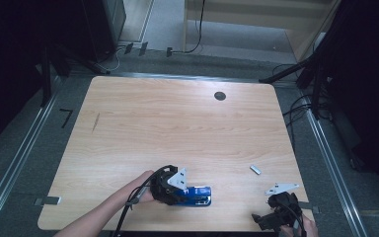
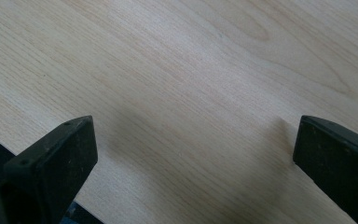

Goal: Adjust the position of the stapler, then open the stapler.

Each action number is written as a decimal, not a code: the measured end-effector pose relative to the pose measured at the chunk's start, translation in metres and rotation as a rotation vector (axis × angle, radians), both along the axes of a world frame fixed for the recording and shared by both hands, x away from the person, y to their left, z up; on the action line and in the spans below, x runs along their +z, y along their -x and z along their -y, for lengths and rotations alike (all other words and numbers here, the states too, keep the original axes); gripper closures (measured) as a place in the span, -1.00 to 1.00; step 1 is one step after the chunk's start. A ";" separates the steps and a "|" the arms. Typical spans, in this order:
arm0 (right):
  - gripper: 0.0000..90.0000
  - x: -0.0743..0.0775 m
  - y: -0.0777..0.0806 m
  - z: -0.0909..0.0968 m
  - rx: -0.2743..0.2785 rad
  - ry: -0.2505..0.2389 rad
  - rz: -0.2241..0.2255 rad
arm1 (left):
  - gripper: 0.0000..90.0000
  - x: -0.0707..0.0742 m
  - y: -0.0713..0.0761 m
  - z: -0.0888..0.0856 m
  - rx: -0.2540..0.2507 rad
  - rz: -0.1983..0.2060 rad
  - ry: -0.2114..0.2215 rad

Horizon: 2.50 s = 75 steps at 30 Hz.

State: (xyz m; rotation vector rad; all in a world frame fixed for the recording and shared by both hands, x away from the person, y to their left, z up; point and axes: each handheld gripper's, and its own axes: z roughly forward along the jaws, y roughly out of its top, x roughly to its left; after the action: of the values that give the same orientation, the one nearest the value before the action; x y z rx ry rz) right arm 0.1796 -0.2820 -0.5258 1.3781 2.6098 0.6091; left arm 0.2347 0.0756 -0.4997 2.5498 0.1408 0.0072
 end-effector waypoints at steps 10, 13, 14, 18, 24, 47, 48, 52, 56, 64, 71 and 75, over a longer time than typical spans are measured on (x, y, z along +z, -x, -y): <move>-0.99 -0.001 -0.001 -0.002 0.000 0.011 -0.006 | -0.12 0.000 -0.001 0.006 0.037 -0.031 -0.010; -0.99 -0.001 -0.002 -0.003 0.005 0.015 -0.007 | -0.44 0.003 -0.001 0.008 0.075 -0.036 0.009; -0.99 -0.001 -0.002 -0.004 0.008 0.015 -0.008 | -0.48 0.006 0.000 0.010 0.099 -0.022 0.019; -0.99 -0.001 -0.003 -0.004 0.010 0.016 -0.009 | -0.70 0.010 0.002 0.016 0.138 0.000 0.050; -0.99 -0.002 -0.003 -0.004 0.016 0.016 -0.015 | -0.84 0.011 0.003 0.025 0.167 0.016 0.063; -0.99 0.010 0.000 -0.015 0.022 -0.046 0.049 | -0.01 0.013 0.018 0.061 0.147 0.105 0.061; -0.99 0.011 0.001 -0.017 0.024 -0.050 0.052 | 0.01 0.012 0.021 0.065 0.140 0.120 0.071; -0.99 0.013 0.001 -0.017 0.015 -0.065 0.053 | 0.15 0.009 0.023 0.068 0.111 0.144 0.059; -0.99 0.014 0.001 -0.021 0.021 -0.077 0.059 | 0.42 0.009 0.020 0.063 0.115 0.155 0.080; -0.96 0.020 0.004 -0.033 0.032 -0.103 0.072 | 0.45 0.017 0.019 0.057 0.090 0.153 0.119; -0.74 0.024 0.004 -0.038 0.002 -0.186 0.095 | 0.46 0.028 0.016 0.046 0.079 0.131 0.164; -0.66 0.030 0.004 -0.046 0.006 -0.251 0.131 | 0.47 0.031 0.017 0.045 0.063 0.129 0.164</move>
State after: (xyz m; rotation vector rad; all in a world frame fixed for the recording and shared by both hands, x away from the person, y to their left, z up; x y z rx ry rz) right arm 0.1757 -0.2359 -0.4960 1.3427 2.5014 1.0210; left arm 0.2182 0.0307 -0.4692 2.3721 0.1648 0.1778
